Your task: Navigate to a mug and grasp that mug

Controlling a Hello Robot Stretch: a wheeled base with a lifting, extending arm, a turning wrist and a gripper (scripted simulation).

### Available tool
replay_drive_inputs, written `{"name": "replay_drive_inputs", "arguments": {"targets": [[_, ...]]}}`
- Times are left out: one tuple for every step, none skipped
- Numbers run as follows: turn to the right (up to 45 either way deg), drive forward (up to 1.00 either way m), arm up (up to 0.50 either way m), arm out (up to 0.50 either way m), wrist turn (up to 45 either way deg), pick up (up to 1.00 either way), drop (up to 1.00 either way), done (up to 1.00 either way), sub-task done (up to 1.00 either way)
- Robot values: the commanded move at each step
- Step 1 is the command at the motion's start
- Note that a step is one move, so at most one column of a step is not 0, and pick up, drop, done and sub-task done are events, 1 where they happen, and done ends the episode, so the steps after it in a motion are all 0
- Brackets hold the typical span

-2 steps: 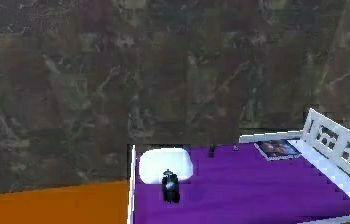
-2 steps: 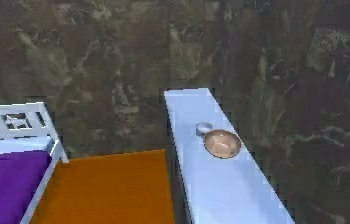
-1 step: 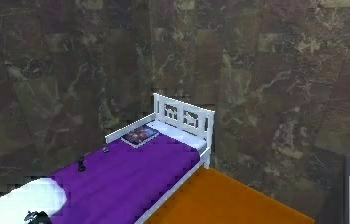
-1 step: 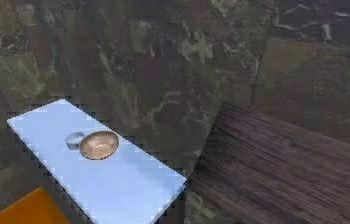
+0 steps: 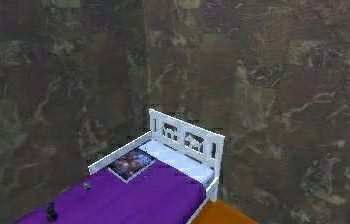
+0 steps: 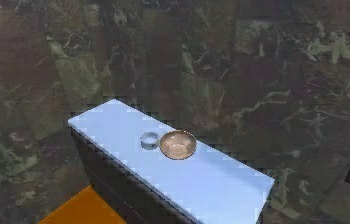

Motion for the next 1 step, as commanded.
{"name": "replay_drive_inputs", "arguments": {"targets": [[36.0, 0.0, 0.0, 0.0, 0.0, 0.0, 0.0, 0.0, 0.0]]}}
